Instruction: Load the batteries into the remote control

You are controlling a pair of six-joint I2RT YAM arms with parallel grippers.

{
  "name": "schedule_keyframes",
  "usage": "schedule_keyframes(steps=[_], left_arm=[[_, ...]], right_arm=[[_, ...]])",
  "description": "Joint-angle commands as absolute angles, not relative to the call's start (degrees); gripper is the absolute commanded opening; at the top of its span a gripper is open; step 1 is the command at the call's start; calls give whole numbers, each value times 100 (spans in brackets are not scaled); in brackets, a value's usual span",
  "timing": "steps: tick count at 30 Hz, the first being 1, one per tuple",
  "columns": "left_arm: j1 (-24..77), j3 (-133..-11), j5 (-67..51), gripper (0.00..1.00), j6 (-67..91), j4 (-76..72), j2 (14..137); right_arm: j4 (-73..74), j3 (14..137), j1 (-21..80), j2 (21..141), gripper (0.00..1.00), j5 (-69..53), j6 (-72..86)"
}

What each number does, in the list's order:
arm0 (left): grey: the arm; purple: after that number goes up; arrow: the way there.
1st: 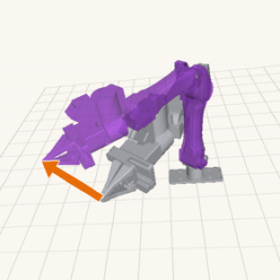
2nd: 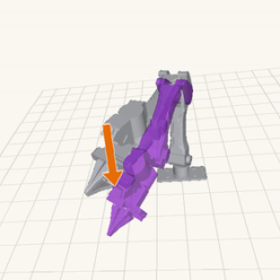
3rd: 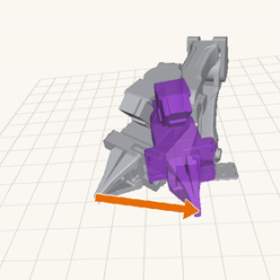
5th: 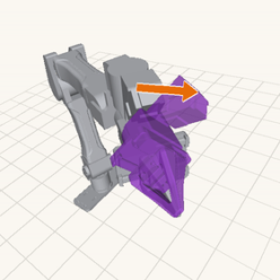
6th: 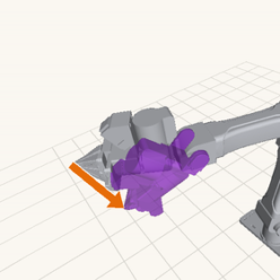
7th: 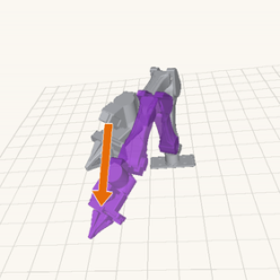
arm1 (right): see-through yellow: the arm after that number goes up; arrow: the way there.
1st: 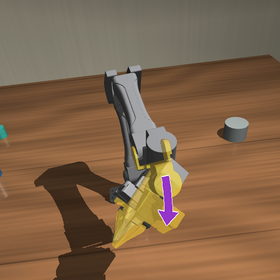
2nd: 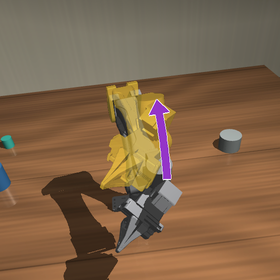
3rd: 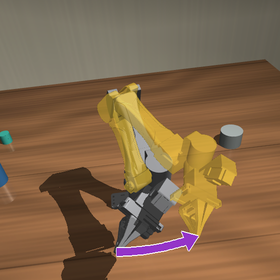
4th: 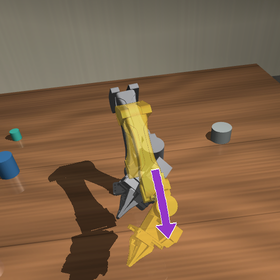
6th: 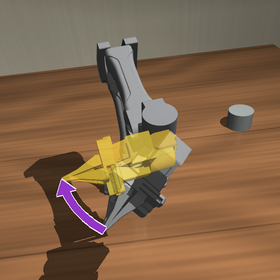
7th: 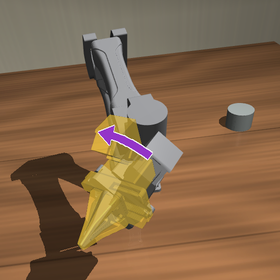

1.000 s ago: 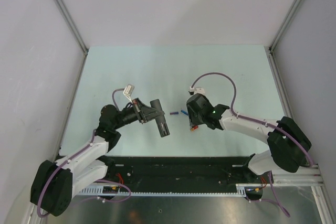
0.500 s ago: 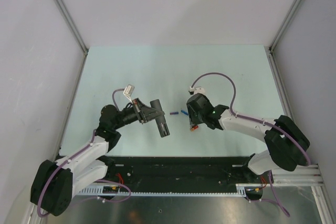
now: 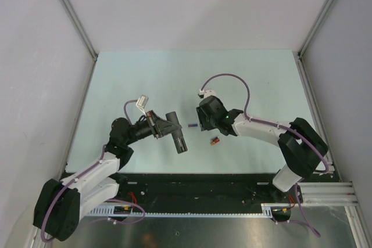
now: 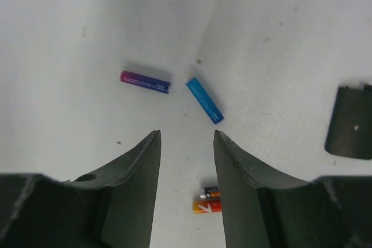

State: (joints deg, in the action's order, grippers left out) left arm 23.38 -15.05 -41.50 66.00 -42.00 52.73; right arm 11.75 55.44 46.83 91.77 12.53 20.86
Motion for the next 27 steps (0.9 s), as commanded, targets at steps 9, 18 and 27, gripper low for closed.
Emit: schedule_keyframes(steps=[9, 18, 27], left_arm=[[2171, -1521, -4192, 0, 6636, -4412, 5115], [2074, -1442, -4263, 0, 6653, -4412, 5027], [2057, -1415, -4298, 0, 6662, -4412, 5019]], right_arm=[[1002, 6618, 4852, 10088, 50, 888, 1776], [1317, 7259, 4860, 10705, 54, 887, 1547], [1836, 7479, 5027, 10819, 60, 1538, 2468]])
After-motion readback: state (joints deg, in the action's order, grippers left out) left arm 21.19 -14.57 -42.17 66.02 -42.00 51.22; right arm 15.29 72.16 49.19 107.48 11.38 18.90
